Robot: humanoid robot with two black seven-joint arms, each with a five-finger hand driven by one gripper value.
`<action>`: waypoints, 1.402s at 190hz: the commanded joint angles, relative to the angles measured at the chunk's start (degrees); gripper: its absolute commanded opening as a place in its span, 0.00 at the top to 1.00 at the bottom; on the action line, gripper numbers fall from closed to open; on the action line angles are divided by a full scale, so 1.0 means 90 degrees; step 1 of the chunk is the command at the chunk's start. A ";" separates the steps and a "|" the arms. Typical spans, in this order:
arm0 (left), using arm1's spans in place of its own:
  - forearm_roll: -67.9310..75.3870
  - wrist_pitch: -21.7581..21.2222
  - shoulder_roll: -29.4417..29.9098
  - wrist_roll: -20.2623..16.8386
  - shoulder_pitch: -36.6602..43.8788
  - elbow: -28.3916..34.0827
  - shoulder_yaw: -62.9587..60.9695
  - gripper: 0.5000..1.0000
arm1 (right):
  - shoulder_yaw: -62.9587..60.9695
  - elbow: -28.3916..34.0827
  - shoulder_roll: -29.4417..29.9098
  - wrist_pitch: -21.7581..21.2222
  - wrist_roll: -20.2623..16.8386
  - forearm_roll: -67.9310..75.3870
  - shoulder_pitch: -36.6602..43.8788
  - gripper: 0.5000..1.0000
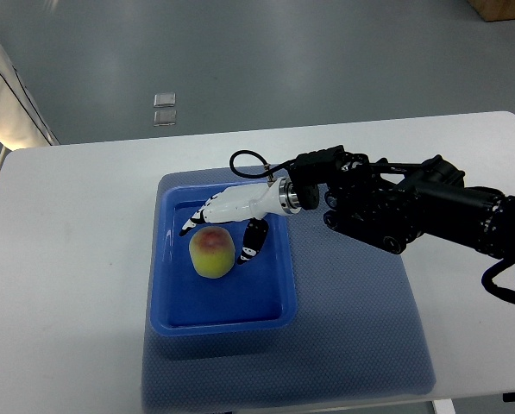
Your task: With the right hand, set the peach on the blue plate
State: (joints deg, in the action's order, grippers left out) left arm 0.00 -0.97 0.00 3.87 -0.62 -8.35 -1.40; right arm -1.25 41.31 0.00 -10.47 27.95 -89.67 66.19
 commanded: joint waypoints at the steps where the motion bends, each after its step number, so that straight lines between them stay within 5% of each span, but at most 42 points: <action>1: 0.0000 0.0000 0.0000 0.0000 0.0000 0.0000 0.0000 0.00 | -0.0008 0.0020 0.0000 -0.0009 0.0000 0.0012 0.0008 0.14; 63: 0.0000 0.0000 0.0000 0.0000 0.0000 0.0000 0.0000 0.00 | -0.0779 0.0049 -0.0010 -0.0019 0.0039 0.0256 -0.0001 0.14; 122: 0.0000 0.0000 0.0000 0.0000 0.0000 0.0000 0.0000 0.00 | -0.2176 0.0049 -0.0898 -0.0097 0.0068 0.1956 -0.0734 0.14; 169: 0.0000 0.0000 0.0000 0.0000 0.0000 0.0000 0.0000 0.00 | -0.3953 -0.0088 -0.1426 0.0011 0.0049 0.5774 -0.2033 0.14; 209: 0.0000 0.0000 0.0000 0.0000 0.0000 0.0000 0.0000 0.00 | -0.4266 -0.0996 -0.1309 0.0411 -0.0019 0.7669 -0.2365 0.14; 242: 0.0000 0.0000 0.0000 0.0000 0.0000 0.0000 0.0000 0.00 | -0.4217 -0.1377 -0.0860 0.0646 -0.0888 0.8586 -0.2413 0.14; 266: 0.0000 0.0000 0.0000 0.0000 0.0000 0.0000 0.0000 0.00 | -0.4226 -0.1367 -0.0830 0.0567 -0.1084 0.8919 -0.2619 0.14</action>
State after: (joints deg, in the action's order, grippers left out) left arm 0.00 -0.97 0.00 3.86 -0.61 -8.35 -1.41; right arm -39.20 29.02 -7.91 -4.84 19.99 -12.11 44.07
